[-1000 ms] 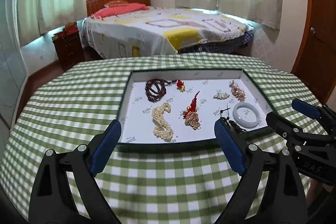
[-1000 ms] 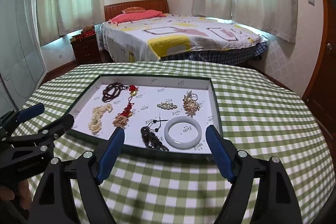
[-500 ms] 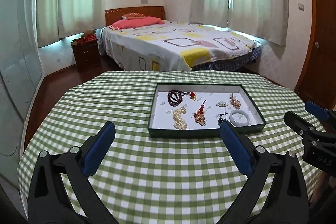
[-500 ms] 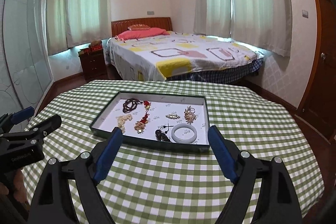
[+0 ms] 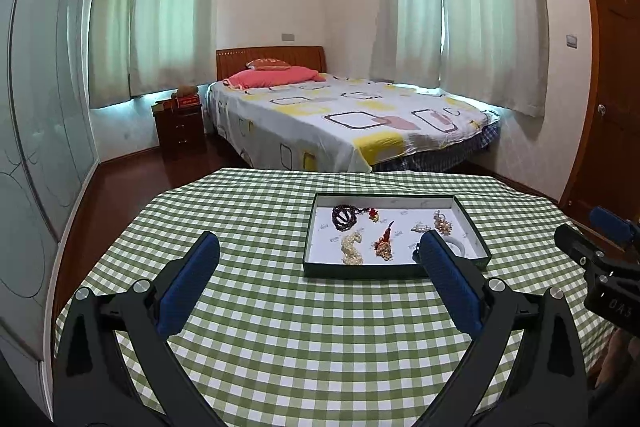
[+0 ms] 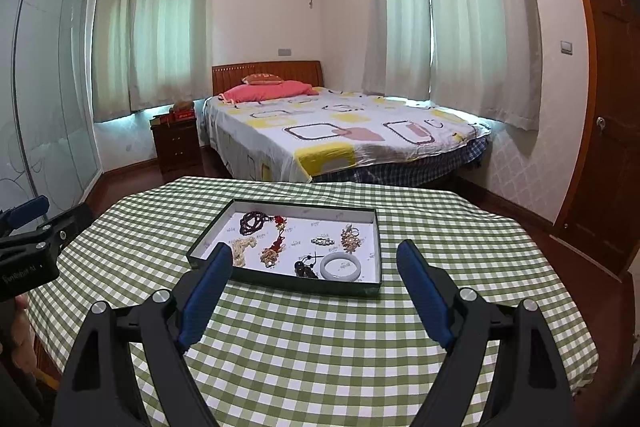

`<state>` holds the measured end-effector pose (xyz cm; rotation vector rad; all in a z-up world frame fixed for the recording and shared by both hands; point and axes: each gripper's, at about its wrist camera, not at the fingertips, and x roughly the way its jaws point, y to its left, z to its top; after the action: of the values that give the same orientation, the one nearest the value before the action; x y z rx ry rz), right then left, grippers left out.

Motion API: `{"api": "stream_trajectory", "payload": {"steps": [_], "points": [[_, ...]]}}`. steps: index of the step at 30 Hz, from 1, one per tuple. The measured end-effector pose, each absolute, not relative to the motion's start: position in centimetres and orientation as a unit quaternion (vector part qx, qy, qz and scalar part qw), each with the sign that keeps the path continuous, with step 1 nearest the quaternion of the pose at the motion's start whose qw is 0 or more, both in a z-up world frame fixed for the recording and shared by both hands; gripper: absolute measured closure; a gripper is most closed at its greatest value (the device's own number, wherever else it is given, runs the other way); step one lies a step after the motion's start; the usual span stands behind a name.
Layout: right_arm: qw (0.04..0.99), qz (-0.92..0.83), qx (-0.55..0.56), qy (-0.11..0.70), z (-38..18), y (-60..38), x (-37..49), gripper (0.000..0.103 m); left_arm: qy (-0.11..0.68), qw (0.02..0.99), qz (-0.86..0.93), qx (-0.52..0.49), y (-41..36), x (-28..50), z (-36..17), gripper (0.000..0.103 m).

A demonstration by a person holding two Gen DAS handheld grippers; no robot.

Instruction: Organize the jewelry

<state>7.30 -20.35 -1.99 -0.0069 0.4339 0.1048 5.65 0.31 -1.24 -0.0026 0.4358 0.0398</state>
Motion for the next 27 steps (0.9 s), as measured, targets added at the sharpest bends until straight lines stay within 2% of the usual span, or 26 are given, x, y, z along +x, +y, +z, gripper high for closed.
{"api": "stream_trajectory", "payload": {"steps": [27], "points": [[0.978, 0.049, -0.009, 0.201, -1.6, -20.0, 6.2, 0.021, 0.212, 0.977, 0.017, -0.014, 0.7, 4.5, -0.9, 0.005]]}}
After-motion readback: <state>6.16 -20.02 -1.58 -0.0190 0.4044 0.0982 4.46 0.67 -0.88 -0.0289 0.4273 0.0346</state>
